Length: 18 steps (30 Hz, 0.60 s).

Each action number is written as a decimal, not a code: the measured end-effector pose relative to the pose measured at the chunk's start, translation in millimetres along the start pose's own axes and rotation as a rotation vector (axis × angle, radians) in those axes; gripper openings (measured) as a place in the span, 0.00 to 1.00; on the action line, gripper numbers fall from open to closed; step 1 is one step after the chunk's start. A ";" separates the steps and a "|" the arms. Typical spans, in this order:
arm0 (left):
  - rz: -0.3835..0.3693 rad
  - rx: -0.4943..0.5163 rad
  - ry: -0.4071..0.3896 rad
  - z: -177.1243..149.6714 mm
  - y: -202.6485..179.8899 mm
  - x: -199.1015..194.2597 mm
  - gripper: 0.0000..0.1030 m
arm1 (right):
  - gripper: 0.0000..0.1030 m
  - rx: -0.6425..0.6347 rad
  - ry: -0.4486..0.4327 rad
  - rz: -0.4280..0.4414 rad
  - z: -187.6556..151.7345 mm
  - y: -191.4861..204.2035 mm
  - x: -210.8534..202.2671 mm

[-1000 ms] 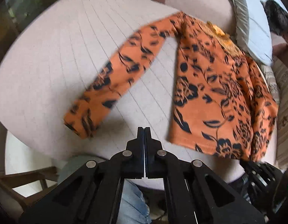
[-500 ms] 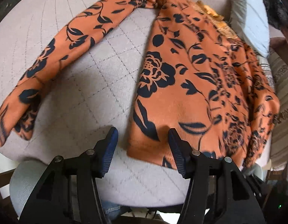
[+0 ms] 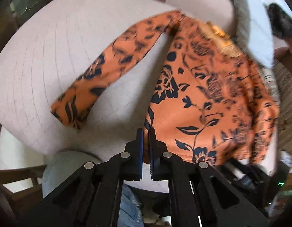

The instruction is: Fold small clothes

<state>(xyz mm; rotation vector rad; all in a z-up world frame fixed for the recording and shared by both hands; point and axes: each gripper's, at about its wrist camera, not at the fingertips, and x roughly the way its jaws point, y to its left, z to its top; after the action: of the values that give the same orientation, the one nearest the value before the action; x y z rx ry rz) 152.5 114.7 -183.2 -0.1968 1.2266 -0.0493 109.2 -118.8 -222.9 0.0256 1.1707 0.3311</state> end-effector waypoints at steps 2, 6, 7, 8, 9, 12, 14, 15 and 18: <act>0.006 0.003 0.056 -0.1 -1.8 25.8 0.05 | 0.38 0.004 -0.011 -0.006 -1.7 -0.9 0.3; -0.048 -0.065 0.059 -1.7 9.3 26.3 0.07 | 0.39 -0.002 -0.006 0.011 0.7 3.9 -6.6; -0.054 -0.071 0.027 -3.9 12.3 12.2 0.08 | 0.39 -0.001 -0.016 0.013 1.3 3.9 -11.7; -0.049 -0.067 -0.009 -5.0 14.6 0.7 0.08 | 0.39 0.003 -0.036 0.015 1.6 3.2 -20.9; -0.037 -0.058 -0.044 -5.9 16.0 -10.9 0.11 | 0.39 0.010 -0.052 0.019 3.0 2.5 -28.9; -0.010 -0.050 -0.151 -3.2 29.2 -42.3 0.48 | 0.39 0.053 -0.114 0.069 7.8 -2.4 -57.6; 0.084 -0.042 -0.206 7.5 38.8 -41.1 0.73 | 0.40 0.084 -0.154 0.112 13.1 -3.3 -71.6; 0.130 -0.042 -0.213 12.3 41.8 -35.2 0.73 | 0.41 0.105 -0.174 0.146 18.9 -4.8 -76.9; 0.192 -0.031 -0.144 31.2 47.4 1.4 0.73 | 0.42 0.145 -0.188 0.215 32.4 -1.5 -79.1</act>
<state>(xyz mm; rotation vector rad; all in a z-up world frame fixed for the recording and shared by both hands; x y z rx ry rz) 179.0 165.0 -182.9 -0.1070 1.0983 0.1483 111.5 -136.6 -139.4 0.3051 1.0050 0.4235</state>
